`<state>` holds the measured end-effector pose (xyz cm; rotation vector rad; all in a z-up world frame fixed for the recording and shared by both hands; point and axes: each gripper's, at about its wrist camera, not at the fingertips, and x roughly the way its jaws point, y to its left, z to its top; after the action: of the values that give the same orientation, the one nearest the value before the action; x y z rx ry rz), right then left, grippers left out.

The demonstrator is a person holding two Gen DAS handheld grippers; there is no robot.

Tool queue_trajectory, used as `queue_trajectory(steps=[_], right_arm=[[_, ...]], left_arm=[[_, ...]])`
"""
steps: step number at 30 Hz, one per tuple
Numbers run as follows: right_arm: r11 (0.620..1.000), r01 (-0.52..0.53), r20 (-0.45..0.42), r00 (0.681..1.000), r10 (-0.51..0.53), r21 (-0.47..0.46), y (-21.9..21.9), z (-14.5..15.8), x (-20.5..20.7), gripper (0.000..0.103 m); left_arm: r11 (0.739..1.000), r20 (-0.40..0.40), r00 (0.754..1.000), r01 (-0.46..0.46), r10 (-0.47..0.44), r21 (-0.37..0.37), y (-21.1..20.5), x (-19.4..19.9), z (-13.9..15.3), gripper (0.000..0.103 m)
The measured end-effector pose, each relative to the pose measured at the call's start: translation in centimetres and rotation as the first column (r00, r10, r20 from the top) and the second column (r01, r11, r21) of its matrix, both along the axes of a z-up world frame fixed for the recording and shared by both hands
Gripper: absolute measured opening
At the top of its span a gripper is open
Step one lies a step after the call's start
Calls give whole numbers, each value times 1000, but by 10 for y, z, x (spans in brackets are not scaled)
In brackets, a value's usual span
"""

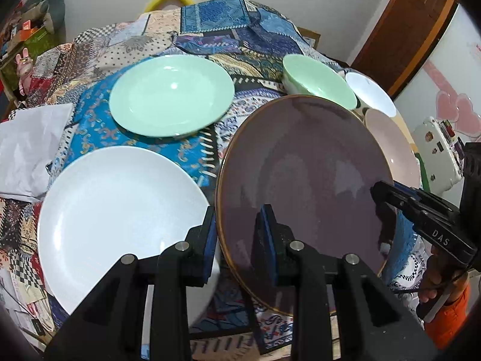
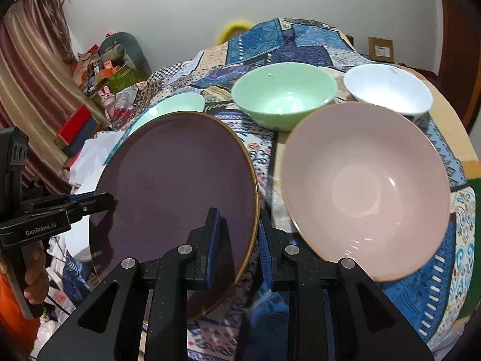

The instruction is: Organize plates and bowls

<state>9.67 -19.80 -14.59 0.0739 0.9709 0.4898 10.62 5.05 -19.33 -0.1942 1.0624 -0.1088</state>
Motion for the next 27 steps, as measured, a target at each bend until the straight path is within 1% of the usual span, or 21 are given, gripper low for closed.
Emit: queue_trajectory(steps=[7, 19, 27], right_arm=[[1000, 23, -20, 1000, -23, -19, -7, -9, -5, 22], [999, 35, -34, 999, -35, -9, -7, -17, 0, 22], [998, 44, -19, 999, -44, -49, -3, -18, -5, 23]], left_arm=[[1000, -34, 999, 6, -6, 5, -12, 1, -12, 28], [1000, -71, 997, -14, 15, 10, -10, 9, -26, 28], [1000, -88, 996, -28, 27, -10, -7, 15, -32, 28]])
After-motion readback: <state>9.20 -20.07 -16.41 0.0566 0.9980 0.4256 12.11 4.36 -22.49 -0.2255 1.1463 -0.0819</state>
